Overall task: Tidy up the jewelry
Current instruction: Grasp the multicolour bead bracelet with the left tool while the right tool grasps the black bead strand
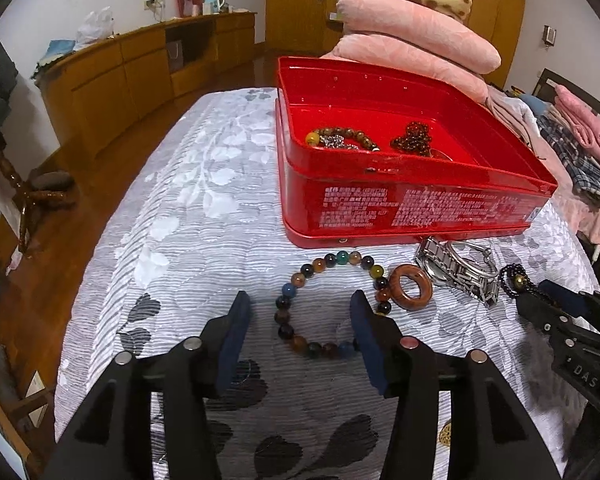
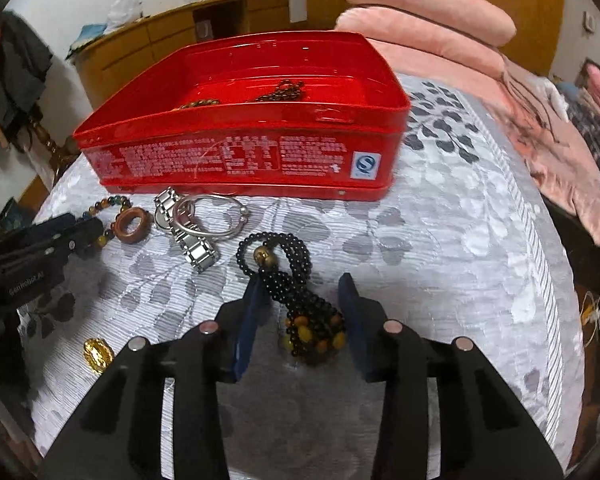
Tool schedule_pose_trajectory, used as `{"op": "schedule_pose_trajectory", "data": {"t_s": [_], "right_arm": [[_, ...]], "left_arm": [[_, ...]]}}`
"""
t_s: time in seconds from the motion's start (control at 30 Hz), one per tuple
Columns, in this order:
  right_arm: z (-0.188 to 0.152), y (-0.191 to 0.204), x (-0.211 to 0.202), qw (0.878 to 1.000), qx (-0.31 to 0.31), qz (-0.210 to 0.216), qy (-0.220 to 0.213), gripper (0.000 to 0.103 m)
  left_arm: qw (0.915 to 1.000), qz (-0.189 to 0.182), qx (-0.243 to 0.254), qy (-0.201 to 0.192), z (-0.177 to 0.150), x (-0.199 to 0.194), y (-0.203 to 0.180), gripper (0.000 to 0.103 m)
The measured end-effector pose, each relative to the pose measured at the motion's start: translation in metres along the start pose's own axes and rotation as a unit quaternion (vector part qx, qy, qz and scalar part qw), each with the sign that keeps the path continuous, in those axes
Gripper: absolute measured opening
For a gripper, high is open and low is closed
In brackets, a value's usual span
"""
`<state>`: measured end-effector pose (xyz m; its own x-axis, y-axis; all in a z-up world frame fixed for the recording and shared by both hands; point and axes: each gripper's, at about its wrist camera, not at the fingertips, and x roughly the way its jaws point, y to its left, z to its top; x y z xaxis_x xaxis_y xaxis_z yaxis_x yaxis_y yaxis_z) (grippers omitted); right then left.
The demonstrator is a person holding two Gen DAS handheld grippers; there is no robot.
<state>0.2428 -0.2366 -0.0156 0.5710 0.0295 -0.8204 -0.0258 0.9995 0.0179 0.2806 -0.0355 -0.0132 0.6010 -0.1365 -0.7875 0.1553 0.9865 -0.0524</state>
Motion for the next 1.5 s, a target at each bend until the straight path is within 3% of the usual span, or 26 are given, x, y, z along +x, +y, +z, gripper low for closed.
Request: {"op": "schedule_pose_trajectory", "data": {"t_s": [0.2, 0.33, 0.43, 0.83, 1.0, 1.07, 1.13, 1.17, 1.27, 1.33, 1.5], "right_arm": [[-0.001, 0.006, -0.001, 1.0, 0.004, -0.022, -0.004, 0.037], [0.0, 0.009, -0.002, 1.0, 0.006, -0.025, -0.001, 0.036], [0.001, 0.009, -0.003, 1.0, 0.007, -0.029, 0.002, 0.035], [0.004, 0.017, 0.0, 0.998, 0.016, -0.054, 0.01, 0.036], [0.003, 0.016, -0.001, 0.999, 0.015, -0.048, 0.008, 0.037], [0.003, 0.015, 0.0, 0.999, 0.014, -0.048, 0.007, 0.038], [0.003, 0.016, 0.0, 0.999, 0.011, -0.05, 0.005, 0.038], [0.003, 0.016, 0.0, 0.999, 0.011, -0.051, 0.005, 0.038], [0.002, 0.015, 0.0, 0.999, 0.011, -0.049, 0.003, 0.038], [0.002, 0.014, 0.0, 0.999, 0.014, -0.047, 0.003, 0.038], [0.002, 0.015, 0.0, 0.999, 0.014, -0.049, 0.002, 0.038]], "left_arm": [[0.9998, 0.011, 0.017, 0.001, -0.002, 0.0, -0.008, 0.046], [0.9999, 0.005, 0.014, -0.004, -0.004, -0.004, -0.009, 0.019], [0.9999, -0.009, -0.001, -0.006, -0.006, -0.007, -0.005, 0.008], [0.9999, -0.008, -0.013, 0.002, 0.002, 0.0, -0.001, 0.01], [0.9989, -0.034, -0.03, 0.006, 0.003, 0.0, 0.009, 0.013], [0.9992, -0.034, -0.018, 0.006, 0.003, 0.0, 0.006, 0.018], [0.9991, -0.042, -0.011, 0.004, 0.003, 0.002, 0.0, 0.031], [0.9992, -0.04, -0.008, 0.002, 0.003, 0.003, -0.003, 0.031], [0.9995, -0.031, -0.004, -0.001, 0.004, 0.004, -0.006, 0.025], [0.9992, -0.036, -0.019, -0.002, 0.004, 0.004, 0.001, 0.009], [0.9975, -0.048, -0.051, -0.01, -0.002, -0.004, 0.013, 0.008]]}}
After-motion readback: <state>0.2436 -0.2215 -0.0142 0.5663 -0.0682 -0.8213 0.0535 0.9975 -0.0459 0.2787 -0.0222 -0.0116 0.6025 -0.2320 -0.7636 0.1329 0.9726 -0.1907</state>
